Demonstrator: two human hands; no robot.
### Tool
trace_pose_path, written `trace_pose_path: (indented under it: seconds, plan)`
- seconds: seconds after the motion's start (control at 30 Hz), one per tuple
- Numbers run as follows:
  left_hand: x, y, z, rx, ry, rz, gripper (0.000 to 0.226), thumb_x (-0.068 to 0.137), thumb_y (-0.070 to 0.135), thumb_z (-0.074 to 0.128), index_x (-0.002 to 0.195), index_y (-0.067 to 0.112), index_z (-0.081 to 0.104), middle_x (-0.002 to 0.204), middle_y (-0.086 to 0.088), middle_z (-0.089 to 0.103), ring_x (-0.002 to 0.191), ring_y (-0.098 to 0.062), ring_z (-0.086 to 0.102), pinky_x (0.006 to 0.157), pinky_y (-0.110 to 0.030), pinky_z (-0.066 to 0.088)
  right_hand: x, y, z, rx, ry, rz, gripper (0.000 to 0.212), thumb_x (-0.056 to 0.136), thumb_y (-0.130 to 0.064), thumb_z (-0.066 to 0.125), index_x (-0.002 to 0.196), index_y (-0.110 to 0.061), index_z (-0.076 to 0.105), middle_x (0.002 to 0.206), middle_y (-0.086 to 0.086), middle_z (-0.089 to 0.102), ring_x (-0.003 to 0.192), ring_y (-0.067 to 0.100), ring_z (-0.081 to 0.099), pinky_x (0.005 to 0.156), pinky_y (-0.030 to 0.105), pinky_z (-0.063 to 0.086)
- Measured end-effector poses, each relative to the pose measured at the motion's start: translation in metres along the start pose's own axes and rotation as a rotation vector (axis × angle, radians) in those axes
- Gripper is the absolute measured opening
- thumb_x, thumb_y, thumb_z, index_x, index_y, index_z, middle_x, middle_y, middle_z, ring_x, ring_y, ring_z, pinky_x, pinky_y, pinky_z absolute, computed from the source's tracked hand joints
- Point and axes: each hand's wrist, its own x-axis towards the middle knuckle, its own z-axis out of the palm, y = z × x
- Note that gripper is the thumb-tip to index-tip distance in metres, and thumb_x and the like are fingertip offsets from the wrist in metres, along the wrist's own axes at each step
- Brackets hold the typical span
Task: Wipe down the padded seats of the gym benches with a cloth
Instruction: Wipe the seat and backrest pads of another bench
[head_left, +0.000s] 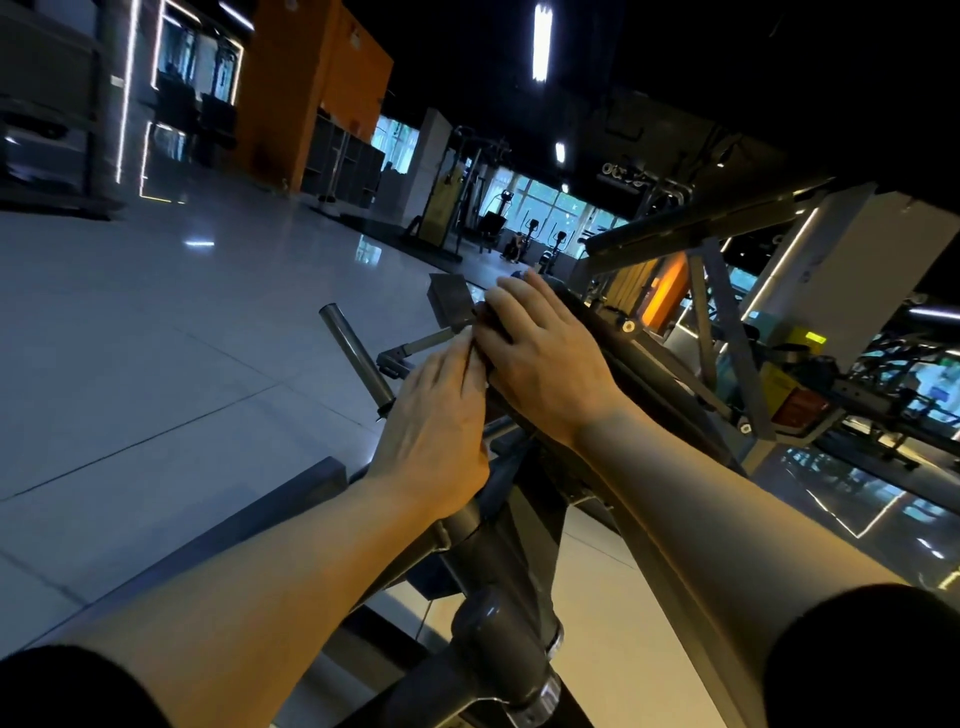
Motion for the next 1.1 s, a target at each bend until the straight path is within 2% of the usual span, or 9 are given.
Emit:
trace_pose_path:
  seconds: [0.17, 0.23, 0.33, 0.47, 0.6, 0.83, 0.97, 1.03, 1.1]
  plan:
    - [-0.001, -0.001, -0.001, -0.008, -0.005, 0.017, 0.096, 0.086, 0.028, 0.064, 0.153, 0.013, -0.002, 0.158, -0.004, 0.006, 0.145, -0.018, 0.009, 0.12, -0.032, 0.011, -0.007, 0.004, -0.003, 0.048, -0.012, 0.0, 0.038, 0.093, -0.029, 0.044, 0.12, -0.011, 0.065, 0.132, 0.015, 0.056, 0.131, 0.033, 0.046, 0.119, 0.048, 0.022]
    - [-0.001, -0.002, -0.001, 0.005, -0.011, 0.074, 0.091, 0.086, 0.023, 0.064, 0.154, 0.013, 0.004, 0.158, -0.004, 0.011, 0.146, -0.018, 0.009, 0.12, -0.033, 0.011, -0.026, 0.009, -0.006, 0.038, -0.013, -0.038, 0.041, 0.093, -0.028, 0.042, 0.122, -0.011, 0.064, 0.135, 0.015, 0.055, 0.133, 0.034, 0.044, 0.118, 0.049, 0.021]
    - [0.0, -0.004, 0.001, 0.016, -0.008, 0.225, 0.079, 0.085, 0.014, 0.063, 0.152, 0.011, 0.021, 0.156, -0.007, 0.024, 0.144, -0.02, 0.019, 0.119, -0.041, 0.022, -0.059, 0.019, -0.009, 0.013, -0.023, -0.071, 0.041, 0.093, -0.026, 0.043, 0.126, -0.011, 0.062, 0.139, 0.014, 0.052, 0.136, 0.033, 0.041, 0.117, 0.051, 0.024]
    - [0.002, -0.004, 0.003, 0.076, -0.017, 0.361, 0.064, 0.085, 0.017, 0.051, 0.146, 0.01, 0.035, 0.152, -0.011, 0.032, 0.14, -0.027, 0.03, 0.112, -0.043, 0.026, -0.103, 0.032, -0.013, 0.004, -0.051, -0.049, 0.045, 0.09, -0.024, 0.055, 0.133, -0.012, 0.057, 0.144, 0.014, 0.047, 0.139, 0.033, 0.036, 0.116, 0.053, 0.026]
    - [0.004, -0.004, 0.005, 0.152, -0.02, 0.435, 0.062, 0.083, 0.008, 0.06, 0.142, 0.008, 0.041, 0.148, -0.013, 0.037, 0.137, -0.029, 0.036, 0.108, -0.043, 0.028, -0.151, 0.041, -0.016, 0.028, -0.035, 0.02, 0.051, 0.09, -0.022, 0.062, 0.138, -0.011, 0.052, 0.146, 0.014, 0.044, 0.14, 0.034, 0.034, 0.112, 0.055, 0.033]
    - [0.003, 0.003, 0.002, 0.27, -0.024, 0.493, 0.06, 0.077, 0.006, 0.059, 0.136, 0.004, 0.049, 0.141, -0.015, 0.047, 0.13, -0.03, 0.045, 0.105, -0.045, 0.034, -0.196, 0.031, -0.021, 0.026, -0.077, 0.112, 0.053, 0.089, -0.018, 0.064, 0.14, -0.012, 0.05, 0.147, 0.013, 0.044, 0.14, 0.033, 0.035, 0.113, 0.051, 0.034]
    - [0.003, 0.003, 0.003, 0.276, -0.038, 0.483, 0.061, 0.078, 0.005, 0.057, 0.138, 0.006, 0.046, 0.143, -0.014, 0.046, 0.132, -0.029, 0.042, 0.107, -0.045, 0.033, -0.205, 0.026, -0.027, -0.003, -0.151, 0.09, 0.053, 0.083, -0.019, 0.073, 0.133, -0.011, 0.058, 0.142, 0.013, 0.05, 0.135, 0.034, 0.043, 0.098, 0.045, 0.047]
    - [0.004, 0.002, 0.003, 0.271, -0.031, 0.474, 0.062, 0.076, 0.004, 0.06, 0.137, 0.006, 0.047, 0.141, -0.014, 0.048, 0.13, -0.029, 0.044, 0.106, -0.045, 0.034, -0.193, 0.026, -0.031, 0.034, -0.127, 0.08, 0.051, 0.081, -0.018, 0.075, 0.129, -0.009, 0.06, 0.139, 0.016, 0.051, 0.132, 0.036, 0.044, 0.089, 0.044, 0.052]
    - [0.002, 0.003, 0.002, 0.256, -0.022, 0.457, 0.065, 0.075, 0.003, 0.064, 0.137, 0.005, 0.047, 0.14, -0.014, 0.049, 0.129, -0.029, 0.046, 0.105, -0.044, 0.035, -0.168, 0.025, -0.033, 0.082, -0.032, 0.045, 0.05, 0.085, -0.016, 0.071, 0.132, -0.008, 0.054, 0.139, 0.018, 0.044, 0.132, 0.037, 0.041, 0.091, 0.046, 0.052]
